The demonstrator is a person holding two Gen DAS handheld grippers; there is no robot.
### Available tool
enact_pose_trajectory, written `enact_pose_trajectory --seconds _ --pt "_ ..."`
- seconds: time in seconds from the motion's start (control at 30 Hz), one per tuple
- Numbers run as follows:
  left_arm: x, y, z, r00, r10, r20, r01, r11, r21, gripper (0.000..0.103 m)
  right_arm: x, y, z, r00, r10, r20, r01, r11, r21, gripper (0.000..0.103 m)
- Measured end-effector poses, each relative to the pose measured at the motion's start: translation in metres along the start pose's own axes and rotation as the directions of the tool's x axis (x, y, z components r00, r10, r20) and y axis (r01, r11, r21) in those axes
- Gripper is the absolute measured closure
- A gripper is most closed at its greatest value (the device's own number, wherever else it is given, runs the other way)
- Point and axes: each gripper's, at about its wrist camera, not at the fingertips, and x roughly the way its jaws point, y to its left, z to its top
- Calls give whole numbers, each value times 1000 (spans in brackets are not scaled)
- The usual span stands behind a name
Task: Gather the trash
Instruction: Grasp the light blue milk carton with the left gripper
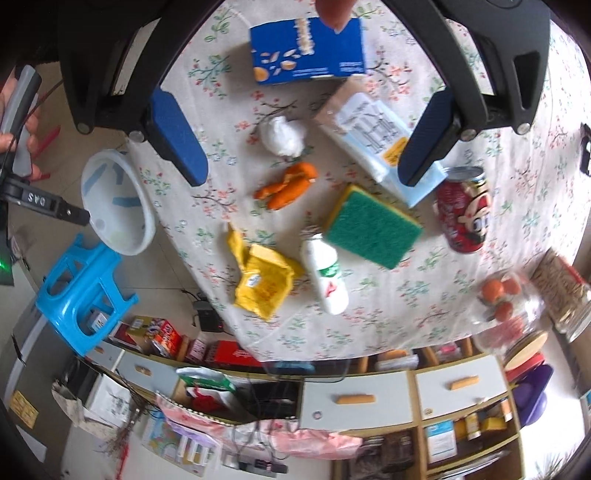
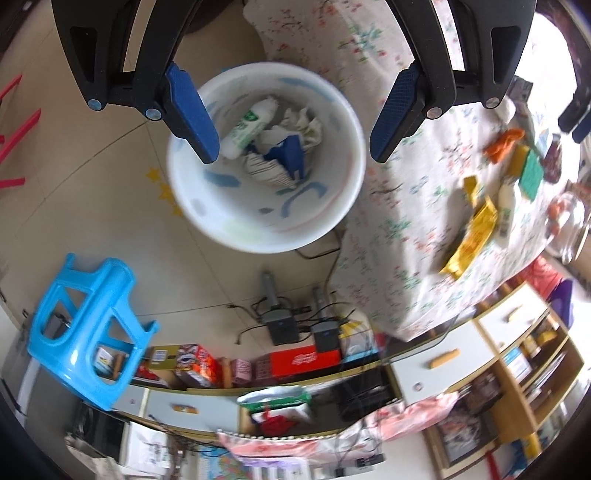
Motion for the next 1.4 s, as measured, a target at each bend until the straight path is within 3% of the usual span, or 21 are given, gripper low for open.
enact_pose_trajectory --seconds 0.33,0.6,0.83,0.9,1.0,1.07,1.3,1.33,1.4 --pt "15 41 -15 990 120 -74 -126 989 -76 1 -7 30 -12 998 58 -22 -59 997 -52 18" --pt "49 57 -22 975 67 -214 -108 977 -186 1 -3 43 -14 997 63 -34 -66 995 -70 18" --pt "60 64 -27 970 29 -243 -107 944 -312 2 -3 54 -17 997 74 -36 -77 993 -90 18" --pt "60 68 -28 972 4 -233 -86 936 -342 8 -3 58 -18 996 74 -39 -78 992 -99 18" --pt "56 73 -30 978 -55 -203 -26 927 -375 32 -1 64 -19 996 77 -44 -81 991 -111 18" --pt "53 75 -31 978 -86 -192 6 925 -379 36 0 69 -19 996 79 -46 -84 990 -117 18" --pt "23 85 -28 982 -156 -107 111 933 -341 68 4 96 -19 994 99 -51 -105 984 -144 18" --pt "23 86 -26 982 -157 -104 115 937 -331 77 6 102 -19 993 102 -55 -109 983 -150 18" --pt "20 90 -27 983 -159 -95 121 940 -318 81 9 113 -20 992 110 -62 -118 980 -163 18"
